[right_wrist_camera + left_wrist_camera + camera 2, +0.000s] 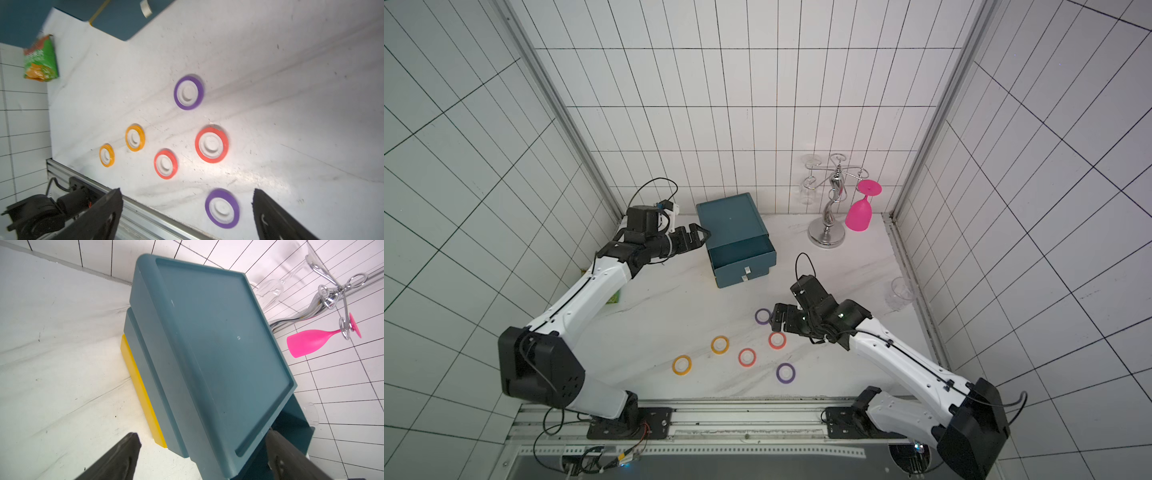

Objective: Place the transparent tape into the drawer according to color
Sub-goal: Pick up the tape from the drawer.

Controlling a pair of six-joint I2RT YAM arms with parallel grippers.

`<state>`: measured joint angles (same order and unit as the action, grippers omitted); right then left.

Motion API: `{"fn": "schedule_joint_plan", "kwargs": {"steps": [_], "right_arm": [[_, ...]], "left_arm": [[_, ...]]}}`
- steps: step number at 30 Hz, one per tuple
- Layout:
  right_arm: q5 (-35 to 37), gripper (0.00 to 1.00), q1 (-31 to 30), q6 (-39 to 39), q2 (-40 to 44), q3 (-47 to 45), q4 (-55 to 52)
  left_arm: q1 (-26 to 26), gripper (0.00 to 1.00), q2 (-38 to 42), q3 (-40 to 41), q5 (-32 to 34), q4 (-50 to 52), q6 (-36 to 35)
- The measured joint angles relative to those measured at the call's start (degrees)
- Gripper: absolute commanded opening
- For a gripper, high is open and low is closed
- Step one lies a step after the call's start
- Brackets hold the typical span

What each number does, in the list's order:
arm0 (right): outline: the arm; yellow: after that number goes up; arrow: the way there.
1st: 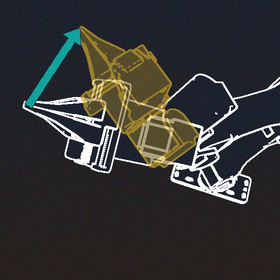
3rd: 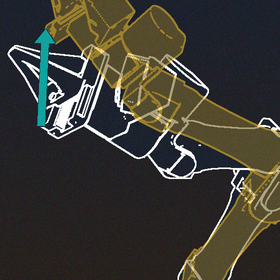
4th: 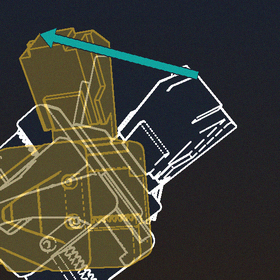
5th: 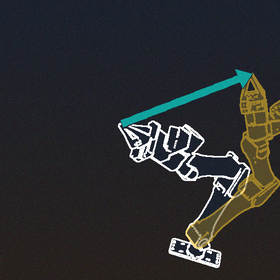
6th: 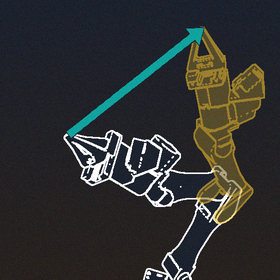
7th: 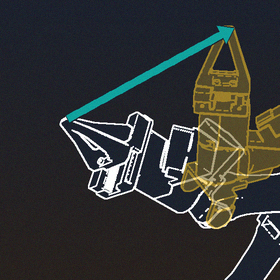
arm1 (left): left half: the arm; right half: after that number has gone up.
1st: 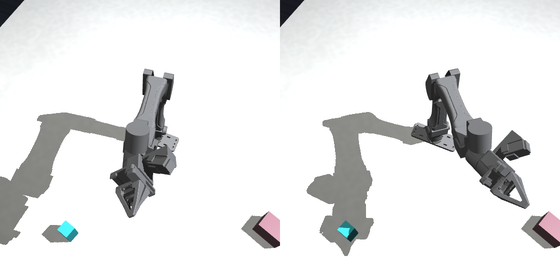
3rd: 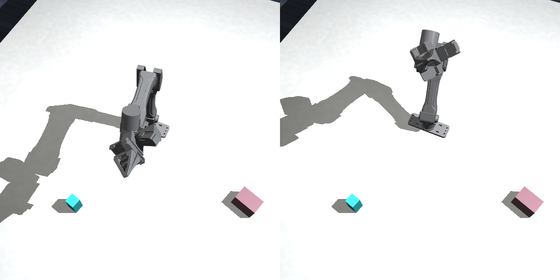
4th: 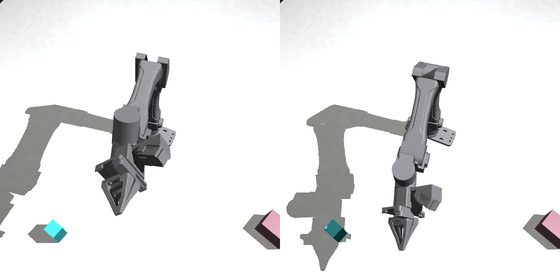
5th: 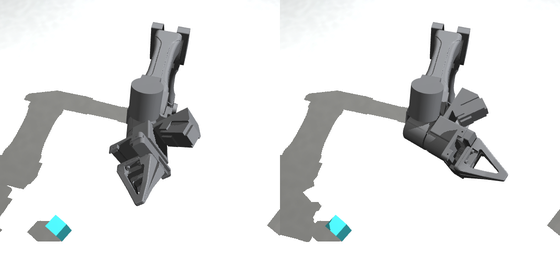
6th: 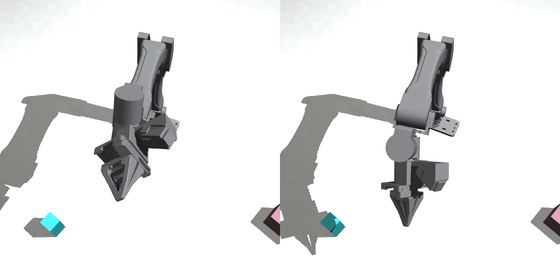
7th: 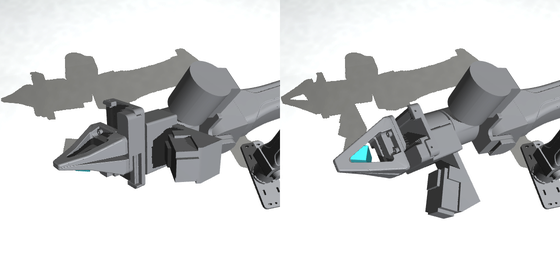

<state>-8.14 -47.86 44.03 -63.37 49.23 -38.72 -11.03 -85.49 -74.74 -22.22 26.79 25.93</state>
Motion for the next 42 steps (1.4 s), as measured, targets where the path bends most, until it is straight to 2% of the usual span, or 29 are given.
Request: {"fn": "schedule_joint_plan", "kwargs": {"steps": [10, 18, 24, 34, 42], "right_arm": [[4.1, 0.69, -8.7, 0.3, -5.8, -0.5, -9.1], [7.1, 0.56, -15.1, 2.3, -12.2, -1.3, -10.3], [7.6, 0.47, -15.6, 3.7, -15.0, -4.3, -8.3], [7.5, 0.44, -15.6, 4.2, -18.4, -6.0, -4.1], [7.0, 0.2, -15.6, 4.4, -20.8, -6.4, -2.2]], "left_arm": [[2.4, 0.98, 5.5, 7.0, -2.0, -0.8, 2.3], [3.2, 0.98, 10.3, 12.5, -2.3, 1.1, 2.3], [3.7, 0.98, 12.2, 14.7, -2.4, 2.3, 2.2], [3.8, 0.98, 13.2, 15.4, -2.9, 3.0, 2.1], [3.9, 0.98, 13.2, 15.4, -2.9, 3.1, 2.1]]}}
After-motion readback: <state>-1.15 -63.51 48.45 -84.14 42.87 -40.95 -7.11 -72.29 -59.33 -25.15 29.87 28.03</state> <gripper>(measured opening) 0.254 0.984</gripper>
